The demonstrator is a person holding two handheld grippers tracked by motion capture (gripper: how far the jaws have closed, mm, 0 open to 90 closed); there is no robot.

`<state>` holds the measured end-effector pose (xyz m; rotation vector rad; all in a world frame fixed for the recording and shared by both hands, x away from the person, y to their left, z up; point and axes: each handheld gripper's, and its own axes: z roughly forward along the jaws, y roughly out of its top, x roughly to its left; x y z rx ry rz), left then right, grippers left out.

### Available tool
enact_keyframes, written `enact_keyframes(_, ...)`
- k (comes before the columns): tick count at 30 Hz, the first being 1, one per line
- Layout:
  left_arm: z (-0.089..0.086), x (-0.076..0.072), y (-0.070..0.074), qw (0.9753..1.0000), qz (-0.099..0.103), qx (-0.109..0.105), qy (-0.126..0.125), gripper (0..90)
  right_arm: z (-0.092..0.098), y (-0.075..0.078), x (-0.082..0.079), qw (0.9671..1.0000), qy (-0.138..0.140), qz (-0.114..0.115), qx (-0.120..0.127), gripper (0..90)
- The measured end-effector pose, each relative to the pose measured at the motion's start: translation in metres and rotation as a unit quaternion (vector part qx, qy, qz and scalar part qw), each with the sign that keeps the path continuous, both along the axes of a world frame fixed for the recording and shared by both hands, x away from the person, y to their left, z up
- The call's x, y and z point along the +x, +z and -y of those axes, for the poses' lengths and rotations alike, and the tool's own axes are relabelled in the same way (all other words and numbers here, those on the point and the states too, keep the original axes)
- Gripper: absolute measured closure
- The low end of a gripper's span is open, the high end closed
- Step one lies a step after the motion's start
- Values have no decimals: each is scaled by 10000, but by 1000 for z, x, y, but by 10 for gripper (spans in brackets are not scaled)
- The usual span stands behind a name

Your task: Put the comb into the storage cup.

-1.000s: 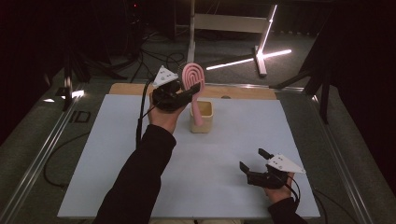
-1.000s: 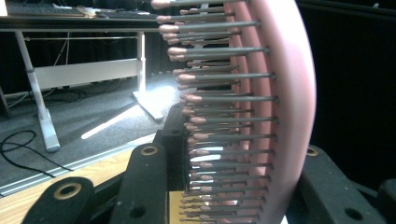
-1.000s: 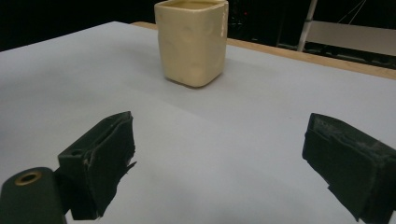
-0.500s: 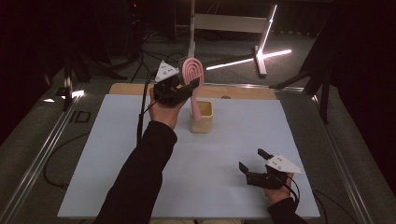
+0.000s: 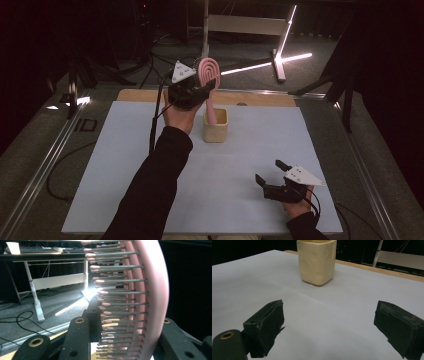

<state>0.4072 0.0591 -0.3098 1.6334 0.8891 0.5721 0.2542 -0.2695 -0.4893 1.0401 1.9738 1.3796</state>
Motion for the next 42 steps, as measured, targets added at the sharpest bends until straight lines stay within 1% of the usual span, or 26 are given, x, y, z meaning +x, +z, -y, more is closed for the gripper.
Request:
enact_keyframes(7, 1, 6, -2, 10000, 10, -46, 77, 643, 0, -1, 0, 10000, 3, -2, -7, 92)
enact_keyframes(12, 4, 9, -4, 9999, 55, -59, 129, 643, 0, -1, 0, 10000, -1, -9, 6, 92)
enact_keyframes(17, 7, 11, -4, 9999, 88, -9, 129, 643, 0, -1, 1, 10000, 6, -8, -7, 92)
enact_keyframes(22, 11, 13, -5, 9999, 84, -40, 118, 643, 0, -1, 1, 10000, 16, -18, -12, 92)
enact_keyframes(26, 14, 16, -5, 9999, 79, -25, 139, 643, 1, -1, 1, 10000, -1, -32, 6, 92)
enact_keyframes(29, 16, 16, -5, 9998, 118, -57, 143, 643, 2, -1, 1, 10000, -2, -20, 9, 92)
enact_keyframes(36, 23, 18, -11, 9998, 100, 2, 163, 643, 3, -1, 1, 10000, -4, -10, 4, 92)
enact_keyframes(40, 28, 19, -15, 9998, 99, 98, 163, 643, 3, -1, 1, 10000, -19, -22, 1, 92)
enact_keyframes(42, 30, 20, -15, 9997, 107, 107, 170, 643, 3, -1, 1, 10000, -9, -15, 3, 92)
